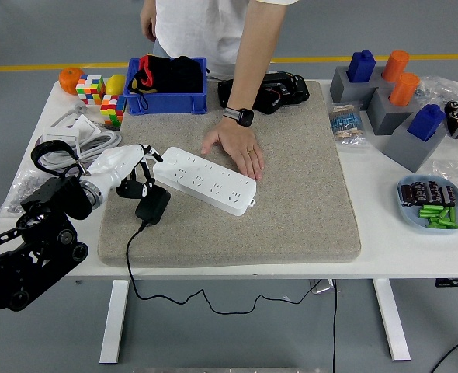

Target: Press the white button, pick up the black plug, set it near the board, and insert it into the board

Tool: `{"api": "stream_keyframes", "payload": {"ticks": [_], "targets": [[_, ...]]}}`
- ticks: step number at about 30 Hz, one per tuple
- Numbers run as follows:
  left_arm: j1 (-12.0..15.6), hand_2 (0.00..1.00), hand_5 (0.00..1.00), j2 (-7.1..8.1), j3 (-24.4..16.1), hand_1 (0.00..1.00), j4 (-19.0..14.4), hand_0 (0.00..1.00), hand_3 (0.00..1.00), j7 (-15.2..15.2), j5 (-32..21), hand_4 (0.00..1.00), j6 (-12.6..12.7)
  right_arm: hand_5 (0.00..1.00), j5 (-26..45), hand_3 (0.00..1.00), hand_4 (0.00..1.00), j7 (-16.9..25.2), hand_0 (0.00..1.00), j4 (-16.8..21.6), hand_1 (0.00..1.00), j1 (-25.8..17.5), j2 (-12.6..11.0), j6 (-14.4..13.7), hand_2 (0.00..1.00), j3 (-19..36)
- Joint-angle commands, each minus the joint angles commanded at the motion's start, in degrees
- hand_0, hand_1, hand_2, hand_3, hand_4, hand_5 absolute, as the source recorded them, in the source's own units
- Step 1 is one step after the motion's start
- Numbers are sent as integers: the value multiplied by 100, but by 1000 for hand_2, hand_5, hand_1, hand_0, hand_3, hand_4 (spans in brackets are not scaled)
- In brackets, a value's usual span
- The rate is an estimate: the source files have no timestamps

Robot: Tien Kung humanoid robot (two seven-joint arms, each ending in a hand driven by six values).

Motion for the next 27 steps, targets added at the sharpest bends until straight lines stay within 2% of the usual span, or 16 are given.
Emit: {"api": "stream_keyframes", "payload": {"ticks": [2,5,6,11,12,17,18,23,24,27], "targets": [[198,856,523,8,-69,863,-120,747,863,129,106,998,-28,408,-1,649,709,3,745,8,716,6,4,-1,692,8],[344,856,523,1,-80,863,-199,747,863,248,185,998,-62,408,-2,649,709,4,745,13,716,8,2,-1,692,7],[391,927,697,-8,-64,912,-235,814,939,278,213,998,-64,408,-7,649,709,4,744,12,716,10,0,-2,692,4],[478,927,697,-45,-52,912,-304,814,939,371,269,998,-99,408,-3,649,709,6,744,16,716,10,-2,-2,692,-4],[489,896,705,-50,-61,867,-311,759,944,372,268,998,-94,408,-3,649,709,6,745,16,716,9,-1,-2,692,-5],[522,896,705,-82,-202,867,-323,759,944,288,245,998,23,408,-2,649,709,3,745,10,716,-5,2,-1,692,-18],[520,845,689,-88,-237,812,-317,672,935,275,252,998,38,407,-4,649,710,2,744,9,716,-5,1,0,692,-22],[518,845,689,-49,-178,812,-394,672,935,360,272,998,7,407,-6,649,710,4,744,11,716,1,3,-2,692,-9],[525,773,525,-49,-151,751,-401,567,907,384,276,998,-1,407,-6,649,710,5,744,10,716,2,4,-3,693,-4],[555,773,525,-62,-90,751,-421,567,907,487,349,998,-50,407,-7,649,710,7,744,14,716,3,7,-3,693,3]]}}
